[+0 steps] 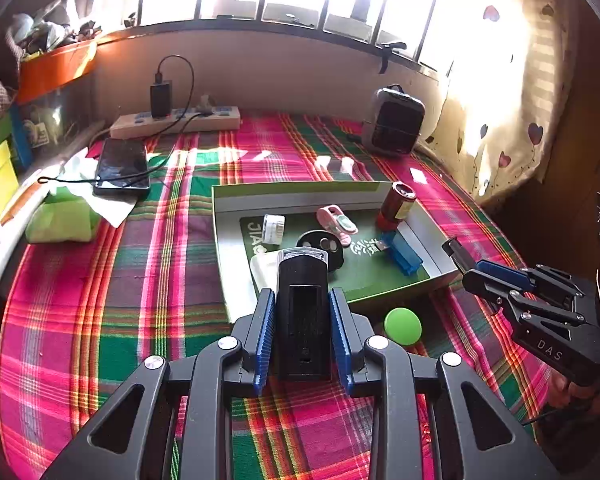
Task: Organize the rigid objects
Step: 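Carry the black holder with left tool while right tool carries the black bar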
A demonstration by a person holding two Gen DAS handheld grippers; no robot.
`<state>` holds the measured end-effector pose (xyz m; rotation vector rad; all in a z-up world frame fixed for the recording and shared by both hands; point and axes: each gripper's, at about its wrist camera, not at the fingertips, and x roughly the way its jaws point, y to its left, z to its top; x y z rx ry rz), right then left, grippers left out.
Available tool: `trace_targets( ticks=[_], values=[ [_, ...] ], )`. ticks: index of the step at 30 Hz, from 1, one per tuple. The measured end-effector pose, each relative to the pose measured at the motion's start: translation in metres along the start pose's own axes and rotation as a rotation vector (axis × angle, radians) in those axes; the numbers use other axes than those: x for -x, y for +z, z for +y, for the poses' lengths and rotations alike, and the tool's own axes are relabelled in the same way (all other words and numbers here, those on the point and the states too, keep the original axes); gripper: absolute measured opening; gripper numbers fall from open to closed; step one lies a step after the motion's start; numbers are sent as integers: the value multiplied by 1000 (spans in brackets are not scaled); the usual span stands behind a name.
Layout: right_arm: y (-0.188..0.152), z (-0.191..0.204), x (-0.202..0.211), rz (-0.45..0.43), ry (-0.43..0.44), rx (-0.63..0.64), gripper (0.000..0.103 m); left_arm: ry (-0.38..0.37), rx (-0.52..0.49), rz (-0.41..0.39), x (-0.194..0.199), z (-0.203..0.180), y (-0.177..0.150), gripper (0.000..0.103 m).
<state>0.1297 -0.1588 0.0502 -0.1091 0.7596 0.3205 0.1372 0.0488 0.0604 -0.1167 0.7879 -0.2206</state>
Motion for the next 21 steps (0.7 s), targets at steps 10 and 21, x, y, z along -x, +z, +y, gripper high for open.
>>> trace_targets(
  ticks=[10,21],
  values=[
    [24,0,-26,29,43,-5,24,6,19,4,-19,11,23,26],
    [39,6,-64,88,68,17,24,5,36,33,-48,19,43,26]
  ],
)
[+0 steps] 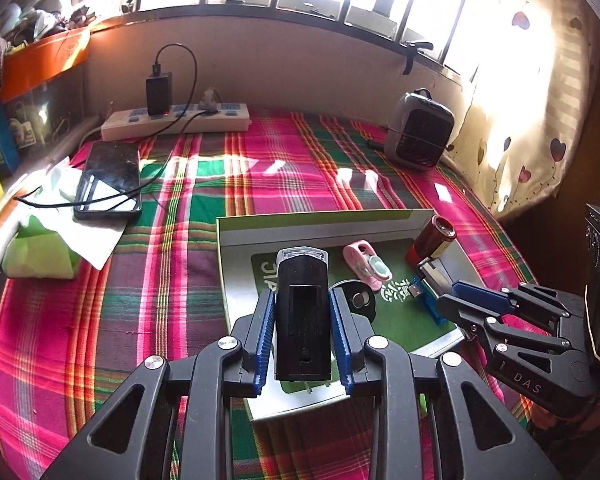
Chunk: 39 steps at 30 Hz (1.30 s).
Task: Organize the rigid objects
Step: 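Carry the black holder with left tool while right tool carries the black bar, then lower the black holder into the box with left tool while right tool lowers the bar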
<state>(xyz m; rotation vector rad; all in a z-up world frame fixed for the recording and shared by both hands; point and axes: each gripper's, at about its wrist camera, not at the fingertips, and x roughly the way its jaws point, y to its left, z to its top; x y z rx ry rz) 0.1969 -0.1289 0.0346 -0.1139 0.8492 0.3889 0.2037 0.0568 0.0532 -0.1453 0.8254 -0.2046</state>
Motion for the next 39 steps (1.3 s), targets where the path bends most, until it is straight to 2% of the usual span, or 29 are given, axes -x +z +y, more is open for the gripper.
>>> trace_targets(
  ticks=[17,39],
  values=[
    [7,4,-36,70,25,23,24,28,34,33,-30,12,11,26],
    [11,8,-41,61,47,19,24,22,42,53,-44,15,12,26]
  ],
)
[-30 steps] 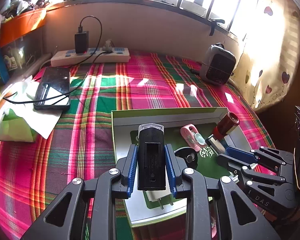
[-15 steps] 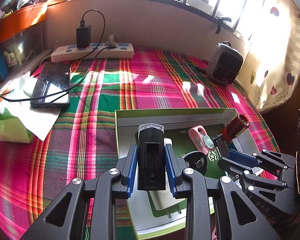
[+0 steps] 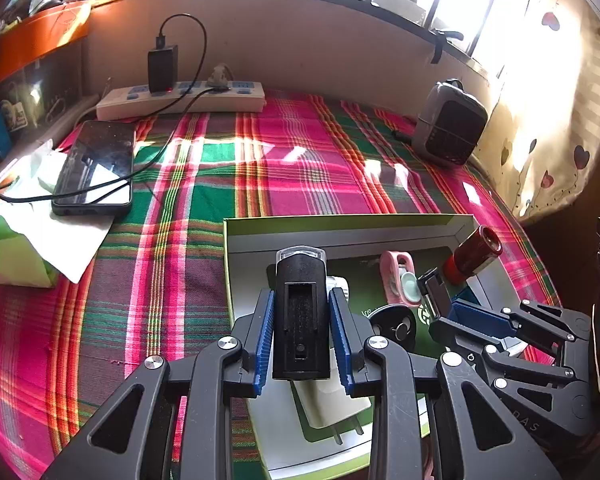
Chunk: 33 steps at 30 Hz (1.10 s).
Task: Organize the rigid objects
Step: 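Lower the black holder into the box with left tool while right tool lowers the bar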
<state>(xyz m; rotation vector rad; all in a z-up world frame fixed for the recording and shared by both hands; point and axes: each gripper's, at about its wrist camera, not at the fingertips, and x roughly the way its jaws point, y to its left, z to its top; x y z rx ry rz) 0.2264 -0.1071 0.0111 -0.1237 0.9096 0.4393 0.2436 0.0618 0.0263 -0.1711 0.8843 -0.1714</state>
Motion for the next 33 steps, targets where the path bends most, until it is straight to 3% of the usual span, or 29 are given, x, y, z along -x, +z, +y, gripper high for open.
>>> trace_targets(
  ticks=[33],
  values=[
    [-2,-3,-3,-4,23,-31,24,8,-14,-3,-2,-4,-1,32]
  ],
)
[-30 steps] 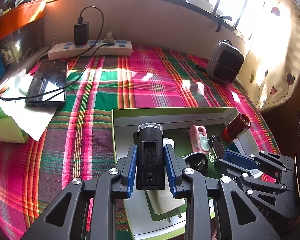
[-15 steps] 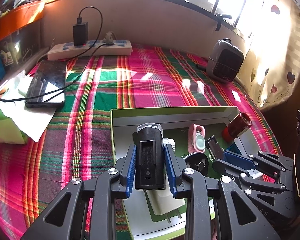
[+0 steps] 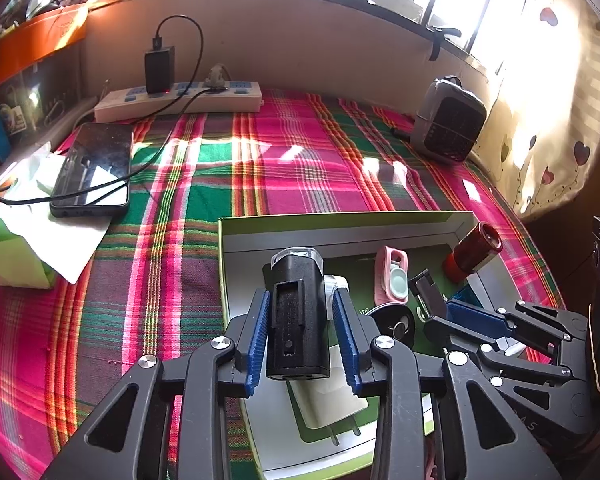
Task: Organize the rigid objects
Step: 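Open the left tool to release the holder while the right tool releases the bar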
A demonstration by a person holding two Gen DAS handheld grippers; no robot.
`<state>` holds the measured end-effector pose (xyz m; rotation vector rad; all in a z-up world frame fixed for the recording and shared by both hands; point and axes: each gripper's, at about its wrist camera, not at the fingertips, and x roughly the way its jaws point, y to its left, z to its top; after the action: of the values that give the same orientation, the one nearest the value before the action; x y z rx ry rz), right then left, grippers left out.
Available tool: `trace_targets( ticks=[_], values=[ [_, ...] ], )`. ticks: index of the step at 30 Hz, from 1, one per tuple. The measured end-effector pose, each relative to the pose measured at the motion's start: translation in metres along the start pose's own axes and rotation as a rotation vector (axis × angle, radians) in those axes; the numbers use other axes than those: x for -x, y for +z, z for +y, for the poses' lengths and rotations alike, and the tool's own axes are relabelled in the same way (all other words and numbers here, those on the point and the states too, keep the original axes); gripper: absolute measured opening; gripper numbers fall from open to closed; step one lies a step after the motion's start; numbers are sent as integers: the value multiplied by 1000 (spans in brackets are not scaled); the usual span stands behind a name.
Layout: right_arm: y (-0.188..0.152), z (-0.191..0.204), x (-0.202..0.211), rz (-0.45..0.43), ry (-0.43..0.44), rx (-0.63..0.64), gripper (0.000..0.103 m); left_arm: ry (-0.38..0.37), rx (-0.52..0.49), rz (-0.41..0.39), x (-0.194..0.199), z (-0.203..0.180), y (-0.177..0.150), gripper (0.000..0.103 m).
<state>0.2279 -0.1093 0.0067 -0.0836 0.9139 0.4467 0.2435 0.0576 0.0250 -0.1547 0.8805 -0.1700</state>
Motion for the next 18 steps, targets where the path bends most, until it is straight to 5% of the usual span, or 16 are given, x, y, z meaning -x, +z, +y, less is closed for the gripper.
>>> trace_targets(
  ticks=[18],
  values=[
    [-1,1,8,-25,-9,-9,24,11,-16,-8,9,-6,-5,36]
  ],
)
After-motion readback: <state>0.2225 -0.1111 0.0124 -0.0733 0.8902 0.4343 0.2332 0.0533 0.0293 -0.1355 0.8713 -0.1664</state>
